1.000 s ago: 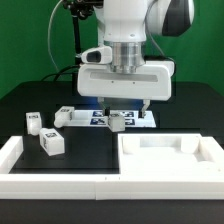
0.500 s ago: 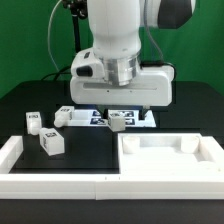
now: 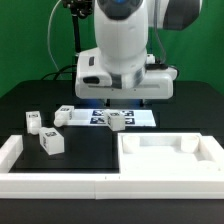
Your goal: Assemble one leg
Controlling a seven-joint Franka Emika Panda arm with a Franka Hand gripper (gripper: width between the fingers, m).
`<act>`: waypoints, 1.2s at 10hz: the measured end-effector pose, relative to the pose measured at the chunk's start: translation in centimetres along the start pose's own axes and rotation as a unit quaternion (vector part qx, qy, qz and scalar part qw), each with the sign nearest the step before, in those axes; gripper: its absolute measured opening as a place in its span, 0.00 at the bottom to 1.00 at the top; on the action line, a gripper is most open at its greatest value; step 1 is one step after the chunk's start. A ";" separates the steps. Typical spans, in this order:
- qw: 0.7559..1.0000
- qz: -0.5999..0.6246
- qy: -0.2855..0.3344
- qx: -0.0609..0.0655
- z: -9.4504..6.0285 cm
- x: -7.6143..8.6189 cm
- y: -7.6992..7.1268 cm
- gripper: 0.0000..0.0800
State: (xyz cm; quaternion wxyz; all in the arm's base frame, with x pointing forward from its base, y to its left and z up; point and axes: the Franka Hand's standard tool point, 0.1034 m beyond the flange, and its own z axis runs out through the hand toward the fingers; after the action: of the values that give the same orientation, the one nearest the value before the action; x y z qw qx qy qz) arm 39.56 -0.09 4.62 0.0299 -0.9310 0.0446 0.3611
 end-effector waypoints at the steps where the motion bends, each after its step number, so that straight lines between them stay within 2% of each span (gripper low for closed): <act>1: 1.000 0.001 -0.012 0.000 0.0 0.3 0.1 0.81; 3: 1.000 0.002 -0.011 -0.001 0.1 0.4 0.2 0.81; 5: 1.000 0.004 -0.017 -0.006 1.0 1.8 1.1 0.81; 7: 1.000 0.009 -0.022 -0.011 1.5 2.7 1.3 0.81; 12: 0.998 0.042 -0.044 -0.017 3.0 2.9 1.6 0.81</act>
Offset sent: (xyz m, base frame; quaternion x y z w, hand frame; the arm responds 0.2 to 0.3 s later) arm 0.0115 -0.0181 -0.0335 -0.0296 -0.0079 -0.0127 0.9995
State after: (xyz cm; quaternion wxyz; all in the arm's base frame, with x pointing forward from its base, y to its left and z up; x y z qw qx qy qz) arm 39.49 -1.61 0.46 0.0012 -0.9119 0.0758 0.4033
